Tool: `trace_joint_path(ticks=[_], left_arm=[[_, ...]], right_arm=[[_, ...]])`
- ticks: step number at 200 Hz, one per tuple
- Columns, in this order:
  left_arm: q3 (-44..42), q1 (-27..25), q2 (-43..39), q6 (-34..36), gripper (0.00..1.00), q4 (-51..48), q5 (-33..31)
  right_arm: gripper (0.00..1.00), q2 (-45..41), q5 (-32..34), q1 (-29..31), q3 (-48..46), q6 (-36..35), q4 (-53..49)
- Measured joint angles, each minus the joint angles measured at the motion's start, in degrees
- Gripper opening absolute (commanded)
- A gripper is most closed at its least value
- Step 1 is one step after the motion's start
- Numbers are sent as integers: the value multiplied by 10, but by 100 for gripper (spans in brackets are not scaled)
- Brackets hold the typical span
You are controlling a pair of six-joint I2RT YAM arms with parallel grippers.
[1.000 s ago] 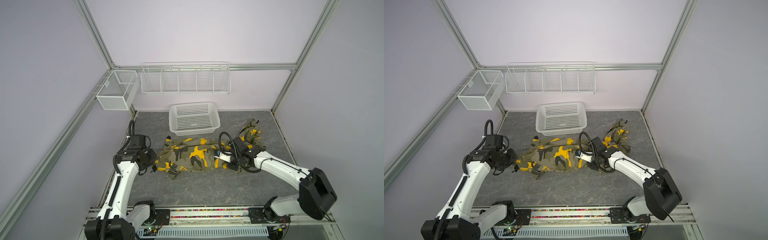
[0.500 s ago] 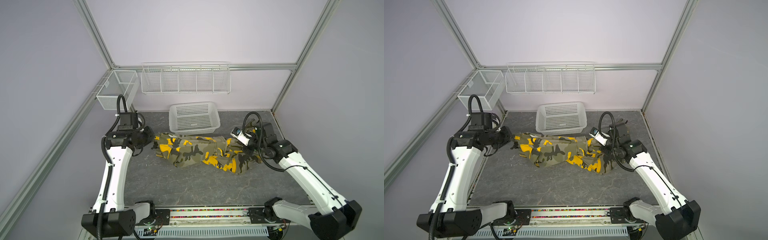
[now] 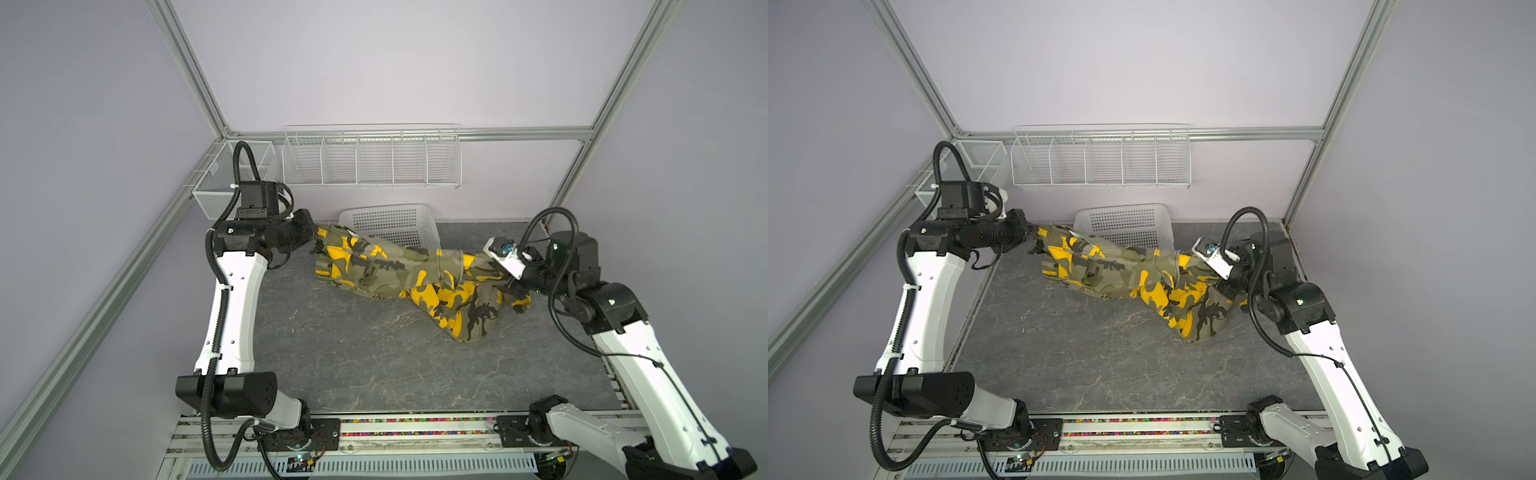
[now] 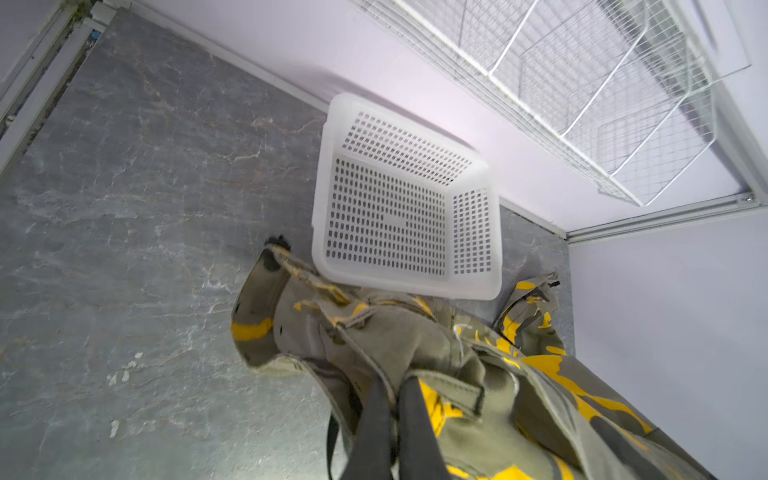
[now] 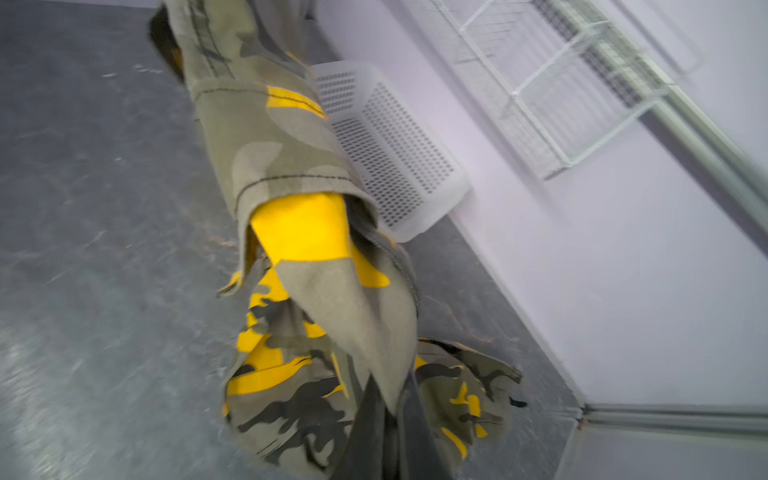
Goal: Fold and stack the trousers
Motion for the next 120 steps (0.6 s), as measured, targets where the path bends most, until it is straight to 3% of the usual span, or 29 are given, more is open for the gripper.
trace_joint_path(ticks=[55,84,120], left_arm=[[-305,17,-117,-17,0,3,-20],[-420,21,-164,-63,0,-14,-41],[-495,22,-225,-137,0,-41,-101]], right_arm=[[8,-14,11,195,-237,3,-33],[8,15,19,240,-297,14,-23],[10,80,18,264,-324,22,10]])
